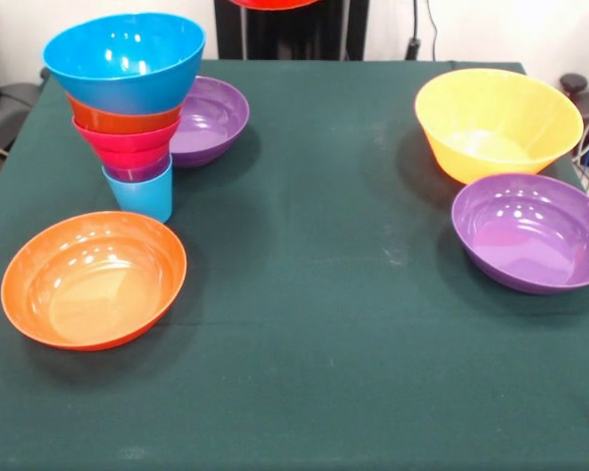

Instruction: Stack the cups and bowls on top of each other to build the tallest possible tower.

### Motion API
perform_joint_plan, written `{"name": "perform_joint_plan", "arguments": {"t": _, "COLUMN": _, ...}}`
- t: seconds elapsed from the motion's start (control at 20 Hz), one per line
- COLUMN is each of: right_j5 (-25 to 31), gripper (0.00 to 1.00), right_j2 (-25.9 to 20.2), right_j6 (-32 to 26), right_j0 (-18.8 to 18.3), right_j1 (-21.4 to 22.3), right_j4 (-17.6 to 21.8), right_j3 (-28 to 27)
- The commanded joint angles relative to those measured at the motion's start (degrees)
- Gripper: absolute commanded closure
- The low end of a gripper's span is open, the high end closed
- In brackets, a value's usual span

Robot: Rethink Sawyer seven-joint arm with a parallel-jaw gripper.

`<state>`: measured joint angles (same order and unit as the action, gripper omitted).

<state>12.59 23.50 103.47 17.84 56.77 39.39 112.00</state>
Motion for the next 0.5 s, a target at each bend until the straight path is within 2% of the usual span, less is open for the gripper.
{"name": "perform_joint_plan", "arguments": {"t": 0.05, "right_j5": 6.1, "gripper": 1.0, "right_j2": -7.0, "right_j6": -7.1, "right_j0": -2.6, "right_j1": -0.4, "right_j4": 4.5, "right_j3": -1.0}}
{"name": "perform_joint_plan", "arguments": {"t": 0.5, "right_j5": 7.5, "gripper": 1.0, "right_j2": -9.6, "right_j6": -7.7, "right_j0": -4.9, "right_j1": 0.7, "right_j4": 5.4, "right_j3": -0.7}}
